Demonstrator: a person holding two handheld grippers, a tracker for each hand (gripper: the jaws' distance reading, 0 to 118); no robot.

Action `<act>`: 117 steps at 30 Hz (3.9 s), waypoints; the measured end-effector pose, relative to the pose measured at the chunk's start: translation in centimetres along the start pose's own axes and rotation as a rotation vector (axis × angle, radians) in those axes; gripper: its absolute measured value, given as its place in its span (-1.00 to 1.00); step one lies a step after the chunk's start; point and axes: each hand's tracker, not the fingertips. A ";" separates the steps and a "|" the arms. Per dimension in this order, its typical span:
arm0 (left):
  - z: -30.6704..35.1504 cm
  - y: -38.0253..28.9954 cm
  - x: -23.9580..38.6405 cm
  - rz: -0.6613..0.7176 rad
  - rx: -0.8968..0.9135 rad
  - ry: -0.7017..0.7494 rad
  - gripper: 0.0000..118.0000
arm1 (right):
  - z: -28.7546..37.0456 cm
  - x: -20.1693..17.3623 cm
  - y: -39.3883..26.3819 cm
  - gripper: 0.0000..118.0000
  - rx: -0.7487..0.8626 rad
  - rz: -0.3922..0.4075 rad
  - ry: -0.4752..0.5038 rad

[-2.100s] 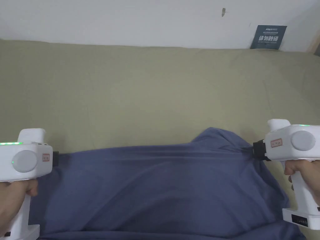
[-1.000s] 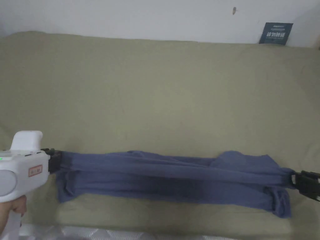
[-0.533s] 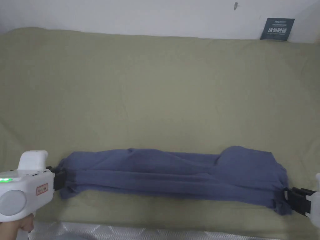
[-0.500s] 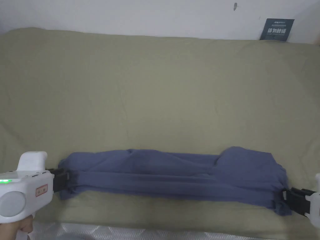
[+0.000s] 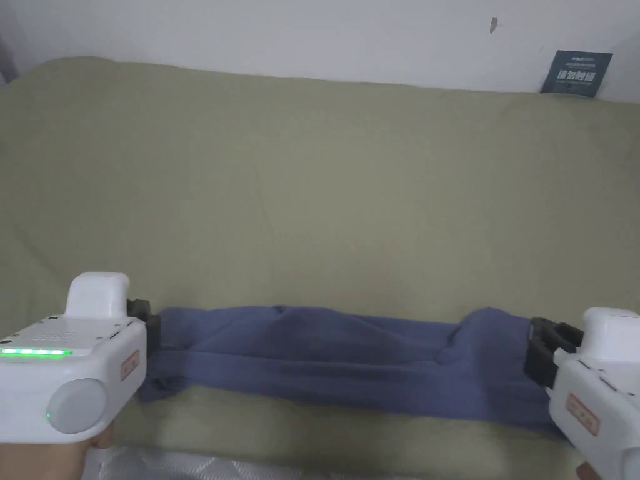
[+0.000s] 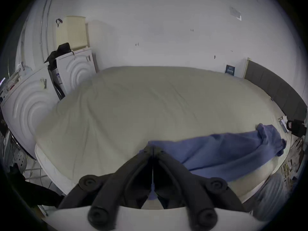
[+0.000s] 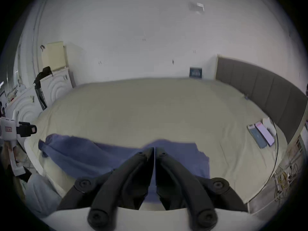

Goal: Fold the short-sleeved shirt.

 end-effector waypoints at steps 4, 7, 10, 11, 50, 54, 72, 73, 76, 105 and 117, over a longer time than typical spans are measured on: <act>-0.2 0.8 -0.5 0.004 0.043 0.009 -0.99 | -1.4 -2.8 -0.2 -0.87 0.101 0.017 -0.017; -0.7 1.5 -2.4 0.080 0.018 -0.051 -0.99 | -1.7 -4.9 0.1 -0.87 0.135 0.031 -0.028; -1.9 2.3 -5.3 0.156 -0.065 -0.131 -1.00 | -2.0 -6.0 0.1 -0.87 0.163 0.064 -0.039; -2.5 2.5 -6.6 0.214 -0.100 -0.173 -0.99 | -1.4 -7.5 0.6 -0.87 0.172 0.070 -0.031; -12.9 -1.2 -12.9 0.669 -0.607 -0.664 -0.91 | -0.1 -10.8 4.1 -0.87 0.266 0.066 -0.008; -11.4 0.0 -14.7 0.652 -0.553 -0.659 -0.91 | 0.6 -10.4 4.7 -0.87 0.270 0.074 -0.004; -3.8 8.1 -7.8 0.342 -0.409 -0.551 -0.91 | 1.7 -9.3 5.2 -0.87 0.278 0.053 0.008; -3.8 8.5 -6.1 0.322 -0.412 -0.565 -0.91 | 1.8 -9.2 5.2 -0.87 0.279 0.054 0.003; -3.9 9.0 -1.1 0.259 -0.428 -0.603 -0.91 | 2.1 -8.7 5.2 -0.87 0.280 0.056 0.002; -8.7 5.6 8.5 0.224 -0.487 -0.716 0.63 | -0.1 -5.4 2.6 -0.87 0.227 0.043 -0.008; -15.3 -2.0 13.0 0.437 -0.686 -0.876 -0.99 | 0.3 -5.5 2.6 -0.87 0.196 0.043 -0.024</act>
